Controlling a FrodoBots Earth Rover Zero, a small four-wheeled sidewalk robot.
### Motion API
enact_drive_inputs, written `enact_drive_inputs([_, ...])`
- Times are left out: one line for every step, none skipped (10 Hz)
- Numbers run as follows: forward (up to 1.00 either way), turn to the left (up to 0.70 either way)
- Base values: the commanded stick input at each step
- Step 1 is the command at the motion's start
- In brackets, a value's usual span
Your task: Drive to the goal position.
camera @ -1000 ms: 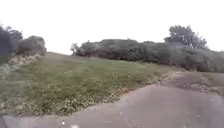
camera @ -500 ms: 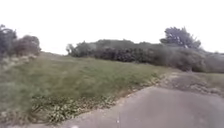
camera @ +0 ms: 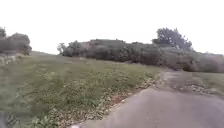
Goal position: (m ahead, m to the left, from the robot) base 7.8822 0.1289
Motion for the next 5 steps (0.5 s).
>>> enact_drive_inputs([0.0,-0.7])
enact_drive_inputs([0.0,-0.7])
enact_drive_inputs([0.0,-0.7])
enact_drive_inputs([0.0,-0.7])
enact_drive_inputs([0.0,-0.7])
